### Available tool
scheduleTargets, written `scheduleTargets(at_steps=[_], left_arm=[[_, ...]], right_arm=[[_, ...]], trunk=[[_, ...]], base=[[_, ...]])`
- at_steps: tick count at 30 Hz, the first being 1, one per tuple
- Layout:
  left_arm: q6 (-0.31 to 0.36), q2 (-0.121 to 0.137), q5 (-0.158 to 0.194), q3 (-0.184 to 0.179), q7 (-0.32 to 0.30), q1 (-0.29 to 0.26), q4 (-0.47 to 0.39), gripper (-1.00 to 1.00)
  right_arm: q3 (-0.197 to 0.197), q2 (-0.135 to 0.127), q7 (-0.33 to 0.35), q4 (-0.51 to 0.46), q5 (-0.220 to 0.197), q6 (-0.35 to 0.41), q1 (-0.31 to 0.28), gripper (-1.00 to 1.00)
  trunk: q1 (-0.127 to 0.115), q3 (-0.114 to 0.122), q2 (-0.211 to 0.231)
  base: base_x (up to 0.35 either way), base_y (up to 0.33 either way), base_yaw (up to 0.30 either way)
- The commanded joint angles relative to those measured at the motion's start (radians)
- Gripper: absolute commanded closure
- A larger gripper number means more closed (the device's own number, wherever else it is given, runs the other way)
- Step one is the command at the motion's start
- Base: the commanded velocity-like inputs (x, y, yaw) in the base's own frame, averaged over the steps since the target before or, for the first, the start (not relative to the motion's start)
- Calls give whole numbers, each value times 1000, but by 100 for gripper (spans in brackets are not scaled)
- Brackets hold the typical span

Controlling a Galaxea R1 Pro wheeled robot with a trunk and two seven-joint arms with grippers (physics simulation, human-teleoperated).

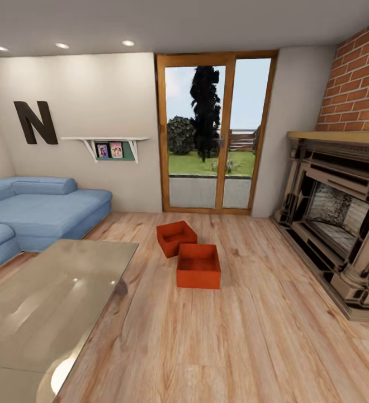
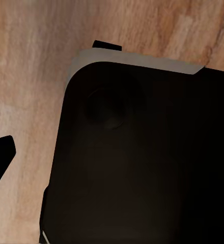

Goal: Move the two storage containers from the living room to the garage. In the garage, place one container on the floor and stack the other container on top of it (either order is fine).

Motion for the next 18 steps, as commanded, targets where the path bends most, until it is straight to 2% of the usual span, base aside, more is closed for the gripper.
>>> scheduleTargets(at_steps=[1,18], left_arm=[[-2,0,3,4,1,0,0,-100],[-1,0,0,3,1,0,0,-100]], right_arm=[[9,0,-1,3,-8,-6,-1,-100],[11,-2,-1,3,-3,-7,-1,-100]], trunk=[[1,-1,0],[1,-1,0]], base=[[325,0,17],[325,0,2]])
